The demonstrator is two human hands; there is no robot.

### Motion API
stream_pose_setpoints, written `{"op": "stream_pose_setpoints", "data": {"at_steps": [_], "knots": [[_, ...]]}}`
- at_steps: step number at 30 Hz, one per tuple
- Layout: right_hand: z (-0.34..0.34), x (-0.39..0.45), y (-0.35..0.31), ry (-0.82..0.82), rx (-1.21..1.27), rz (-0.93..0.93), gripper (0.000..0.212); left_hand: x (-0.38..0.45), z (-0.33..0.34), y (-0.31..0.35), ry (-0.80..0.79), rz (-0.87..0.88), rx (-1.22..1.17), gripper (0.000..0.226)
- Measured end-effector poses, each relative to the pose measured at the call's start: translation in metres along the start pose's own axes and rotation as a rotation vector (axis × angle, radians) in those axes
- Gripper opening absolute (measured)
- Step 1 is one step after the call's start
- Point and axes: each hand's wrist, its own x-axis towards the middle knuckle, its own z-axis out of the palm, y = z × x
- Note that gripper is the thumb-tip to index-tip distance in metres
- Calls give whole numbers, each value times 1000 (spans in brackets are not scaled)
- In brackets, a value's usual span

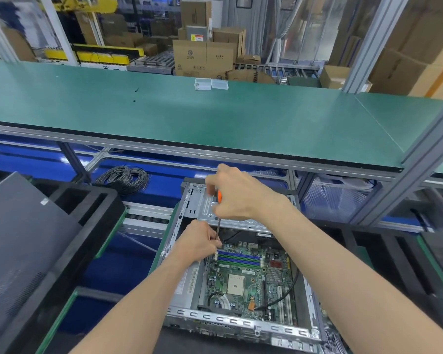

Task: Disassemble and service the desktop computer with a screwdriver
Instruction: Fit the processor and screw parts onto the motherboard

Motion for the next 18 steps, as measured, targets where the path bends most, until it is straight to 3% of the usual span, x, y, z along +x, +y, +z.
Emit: {"op": "stream_pose_setpoints", "data": {"at_steps": [2, 4, 7, 11, 14, 17, 18], "knots": [[4, 3, -4, 38, -185, 102, 34, 0, 0, 2, 3, -9, -10, 16], [4, 7, -11, 49, -271, 122, 30, -1, -1, 3, -4, -24, -7, 15], [0, 12, -14, -27, -157, 31, 7, -2, -2, 4, 1, -28, 18, 22], [-8, 8, -12, -110, 9, -91, 27, -2, -2, 4, 10, -55, 40, 30], [-1, 5, -6, -16, 19, -49, 20, -1, -1, 4, 11, -50, 39, 39], [6, 6, -8, 83, -238, 116, 41, -1, -1, 5, 10, -33, 54, 34], [6, 8, -10, 94, -280, 128, 38, -1, -1, 6, 5, -30, 64, 32]]}}
